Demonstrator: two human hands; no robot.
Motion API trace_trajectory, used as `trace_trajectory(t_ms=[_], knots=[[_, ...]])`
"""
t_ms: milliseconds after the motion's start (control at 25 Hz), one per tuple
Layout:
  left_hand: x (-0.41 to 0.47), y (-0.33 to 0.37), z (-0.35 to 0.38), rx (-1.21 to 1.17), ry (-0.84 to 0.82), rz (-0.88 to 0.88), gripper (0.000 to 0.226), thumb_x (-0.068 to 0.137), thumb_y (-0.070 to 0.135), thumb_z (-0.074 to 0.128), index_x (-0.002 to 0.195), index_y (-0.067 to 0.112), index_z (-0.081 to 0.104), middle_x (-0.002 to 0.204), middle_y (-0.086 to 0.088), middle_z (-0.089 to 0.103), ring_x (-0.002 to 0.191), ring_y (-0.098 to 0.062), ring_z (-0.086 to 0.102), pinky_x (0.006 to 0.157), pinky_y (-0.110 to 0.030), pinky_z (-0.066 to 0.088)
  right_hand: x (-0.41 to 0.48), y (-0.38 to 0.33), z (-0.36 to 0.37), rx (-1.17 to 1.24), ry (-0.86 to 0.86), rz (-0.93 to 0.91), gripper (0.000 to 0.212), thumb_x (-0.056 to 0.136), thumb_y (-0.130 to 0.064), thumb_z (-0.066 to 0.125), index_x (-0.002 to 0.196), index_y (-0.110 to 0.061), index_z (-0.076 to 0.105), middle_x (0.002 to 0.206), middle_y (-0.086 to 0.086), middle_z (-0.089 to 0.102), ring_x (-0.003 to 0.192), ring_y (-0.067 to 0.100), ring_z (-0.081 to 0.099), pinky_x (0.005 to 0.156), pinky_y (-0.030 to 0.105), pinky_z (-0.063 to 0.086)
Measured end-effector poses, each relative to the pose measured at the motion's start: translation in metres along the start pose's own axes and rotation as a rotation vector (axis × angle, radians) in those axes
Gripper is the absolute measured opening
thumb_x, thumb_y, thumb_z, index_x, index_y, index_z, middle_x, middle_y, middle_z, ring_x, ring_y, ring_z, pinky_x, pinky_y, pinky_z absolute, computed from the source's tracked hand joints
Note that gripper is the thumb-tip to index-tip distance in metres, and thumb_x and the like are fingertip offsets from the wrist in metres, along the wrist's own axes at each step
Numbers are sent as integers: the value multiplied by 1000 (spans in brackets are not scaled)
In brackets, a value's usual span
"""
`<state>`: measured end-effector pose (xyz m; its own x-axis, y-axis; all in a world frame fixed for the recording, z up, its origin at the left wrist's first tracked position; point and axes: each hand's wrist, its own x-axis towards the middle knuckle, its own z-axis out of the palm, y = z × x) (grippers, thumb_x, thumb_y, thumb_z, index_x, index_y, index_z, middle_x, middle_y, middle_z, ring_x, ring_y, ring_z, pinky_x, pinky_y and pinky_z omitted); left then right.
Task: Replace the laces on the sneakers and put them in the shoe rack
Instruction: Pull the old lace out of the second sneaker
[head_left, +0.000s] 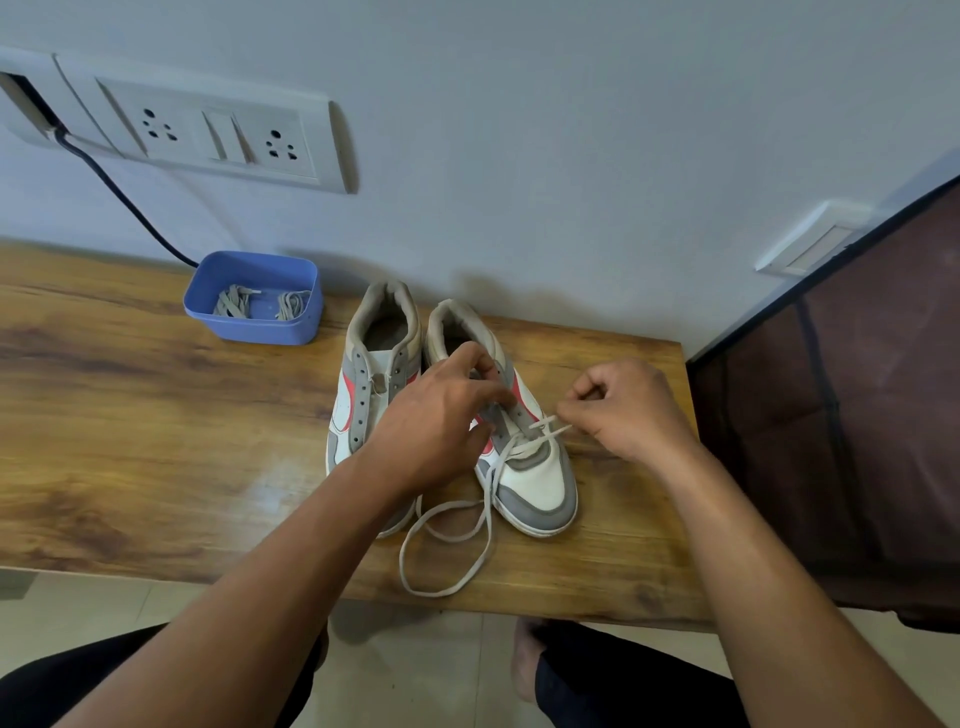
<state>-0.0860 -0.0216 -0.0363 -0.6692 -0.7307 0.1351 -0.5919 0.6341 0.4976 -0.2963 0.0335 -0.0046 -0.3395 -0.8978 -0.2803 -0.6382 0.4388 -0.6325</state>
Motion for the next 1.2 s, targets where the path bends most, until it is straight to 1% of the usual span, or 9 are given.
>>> trace_trajectory(t_ms=[80, 200, 360, 520, 680, 840, 1000, 1120, 1200], knots=[[0, 0, 0, 2, 2, -1, 33, 89, 24, 73, 122, 31, 72, 126, 5, 50, 95, -3, 47, 69, -16, 39, 0, 1, -3, -9, -5, 5, 8, 82, -23, 84, 81, -23, 76, 80, -9, 73, 73, 9, 67, 60, 23, 46], [-1, 0, -1, -5, 3, 5, 32, 88, 22, 73, 120, 29, 74, 122, 5, 51, 92, -5, 50, 67, -18, 41, -7, -4, 11, -34, -104, -71, 9, 80, -24, 87, 80, -26, 77, 81, -12, 74, 77, 4, 69, 64, 24, 51], [-1, 0, -1, -2, 0, 6, 32, 89, 24, 74, 120, 29, 73, 125, 4, 51, 98, -8, 55, 72, -18, 44, 0, -1, -3, -25, 24, -34, 12, 82, -22, 85, 76, -24, 75, 78, -13, 71, 72, 5, 67, 59, 22, 47], [-1, 1, -2, -19, 2, 11, 32, 88, 23, 74, 119, 29, 74, 122, 5, 52, 96, -10, 58, 71, -23, 51, -7, -5, 12, -45, -134, -80, 15, 78, -19, 88, 81, -27, 76, 77, -10, 73, 73, 8, 70, 65, 29, 56], [-1, 1, -3, -7, -5, 5, 32, 90, 25, 73, 121, 30, 72, 126, 5, 51, 100, -9, 57, 74, -22, 51, 1, 1, -4, -14, -52, -70, 15, 80, -15, 87, 78, -26, 77, 74, -11, 72, 62, -6, 63, 56, 11, 46], [-2, 1, -2, -15, -9, 6, 33, 90, 23, 72, 122, 29, 72, 125, 6, 50, 98, -10, 57, 73, -22, 51, -4, -1, 3, 34, -150, -65, 14, 79, -15, 86, 85, -26, 81, 76, -9, 74, 64, -2, 64, 59, 18, 49], [-2, 0, -3, -22, -6, 1, 32, 91, 23, 71, 122, 30, 72, 125, 6, 50, 97, -7, 55, 72, -19, 45, 5, 4, -2, 31, 1, -28, 10, 82, -18, 85, 76, -23, 79, 69, -9, 71, 59, 2, 61, 55, 18, 45], [-2, -1, -3, -18, -2, 1, 33, 90, 22, 71, 122, 30, 72, 122, 6, 50, 96, -8, 55, 70, -19, 44, -1, 1, 3, 34, -124, -40, 9, 82, -16, 85, 81, -23, 80, 75, -6, 75, 66, 4, 67, 61, 22, 52], [-2, 0, -3, -20, -11, 7, 34, 89, 21, 72, 122, 30, 72, 123, 6, 50, 96, -8, 56, 71, -19, 44, -5, -3, 9, 36, -130, -61, 11, 82, -14, 86, 78, -22, 80, 71, -6, 75, 61, 1, 67, 59, 22, 52]])
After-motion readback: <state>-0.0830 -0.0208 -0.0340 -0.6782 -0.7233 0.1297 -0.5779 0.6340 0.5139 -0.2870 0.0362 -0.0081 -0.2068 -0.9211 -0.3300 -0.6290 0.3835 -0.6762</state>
